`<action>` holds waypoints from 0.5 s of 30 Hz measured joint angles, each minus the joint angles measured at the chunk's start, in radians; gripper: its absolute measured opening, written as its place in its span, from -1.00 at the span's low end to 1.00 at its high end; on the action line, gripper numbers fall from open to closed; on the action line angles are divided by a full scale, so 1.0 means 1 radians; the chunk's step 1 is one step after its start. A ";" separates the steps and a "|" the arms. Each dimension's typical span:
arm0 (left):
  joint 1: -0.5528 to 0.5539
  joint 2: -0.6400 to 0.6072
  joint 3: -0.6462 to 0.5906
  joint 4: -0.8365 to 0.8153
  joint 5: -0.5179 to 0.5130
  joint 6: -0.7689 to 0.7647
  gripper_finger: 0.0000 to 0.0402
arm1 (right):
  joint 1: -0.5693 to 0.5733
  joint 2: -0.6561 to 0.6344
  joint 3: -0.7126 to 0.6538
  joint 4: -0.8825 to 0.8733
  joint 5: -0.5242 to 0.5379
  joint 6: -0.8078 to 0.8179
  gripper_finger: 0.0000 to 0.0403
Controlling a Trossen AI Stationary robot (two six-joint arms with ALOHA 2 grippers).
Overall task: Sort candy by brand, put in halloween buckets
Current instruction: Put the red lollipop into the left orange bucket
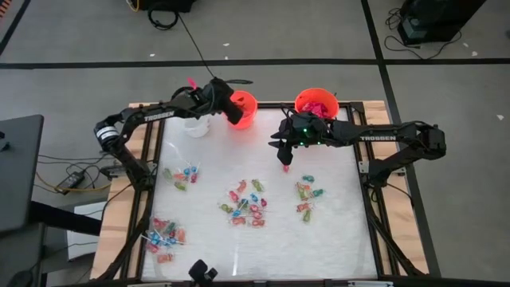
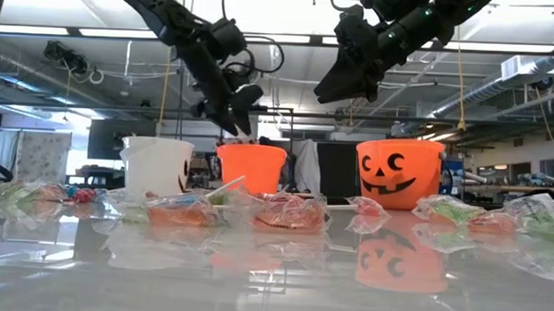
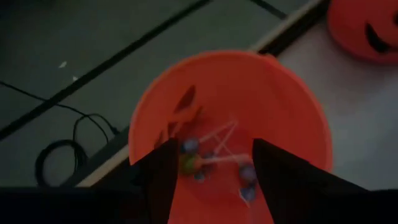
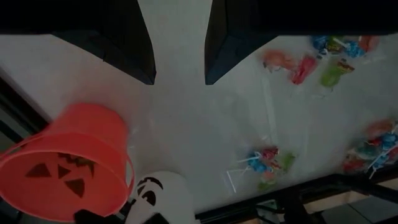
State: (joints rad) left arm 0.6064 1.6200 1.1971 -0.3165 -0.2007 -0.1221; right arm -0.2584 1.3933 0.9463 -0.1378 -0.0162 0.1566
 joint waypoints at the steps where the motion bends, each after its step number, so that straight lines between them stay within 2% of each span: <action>1: -0.009 -0.008 0.008 -0.031 0.001 0.013 0.06 | 0.000 0.000 0.000 0.000 0.000 0.000 -0.25; 11: -0.184 -0.144 0.009 -0.299 -0.015 0.026 0.06 | -0.002 0.000 0.000 -0.001 0.000 -0.003 -0.25; 15: -0.289 -0.203 0.009 -0.414 -0.074 -0.009 0.06 | -0.002 0.000 0.000 -0.001 0.000 -0.002 -0.25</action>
State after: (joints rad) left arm 0.3173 1.4165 1.2060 -0.7308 -0.2747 -0.1311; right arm -0.2604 1.3933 0.9463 -0.1387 -0.0158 0.1550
